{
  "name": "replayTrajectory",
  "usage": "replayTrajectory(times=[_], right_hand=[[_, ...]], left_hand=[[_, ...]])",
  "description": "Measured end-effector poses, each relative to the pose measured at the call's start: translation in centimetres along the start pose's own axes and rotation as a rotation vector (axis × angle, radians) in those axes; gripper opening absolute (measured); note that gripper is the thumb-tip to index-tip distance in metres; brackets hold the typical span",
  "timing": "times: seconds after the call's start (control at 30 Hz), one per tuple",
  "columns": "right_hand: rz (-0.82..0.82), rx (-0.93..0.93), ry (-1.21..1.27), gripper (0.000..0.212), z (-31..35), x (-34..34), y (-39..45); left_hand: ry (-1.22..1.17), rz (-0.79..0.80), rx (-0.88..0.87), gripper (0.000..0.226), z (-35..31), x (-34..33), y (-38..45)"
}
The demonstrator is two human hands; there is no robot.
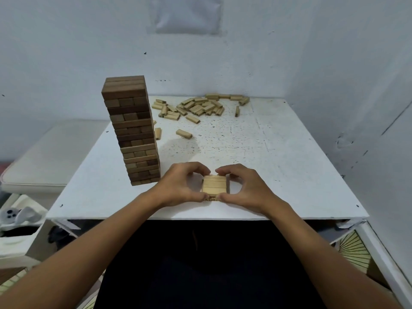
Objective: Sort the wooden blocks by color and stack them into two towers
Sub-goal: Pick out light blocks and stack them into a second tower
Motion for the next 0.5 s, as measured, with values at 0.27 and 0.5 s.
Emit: replayTrajectory(times=[0.27, 0.5], right_hand=[[-0.001, -0.013, -0.010, 0.057, -0.11, -0.34, 0.07], [0.004, -0.011, -0.010, 0.057, -0.30, -0.52, 0.11]], left_hand=[[-0.001, -0.020, 0.007, 0.060, 0.50, -0.07, -0.32], [-0.003, -0.026, 0.004, 0.061, 0.75, -0.09, -0.48]])
Point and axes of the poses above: each hand's wrist, its own y-axis towards the middle knuckle, its own x-axis out of the back of the hand, z = x × y, the point moved 5 cm from there along y, towards the middle knuckle, and after that the axes turned 13 degrees about -x, right-handed, at the moved point
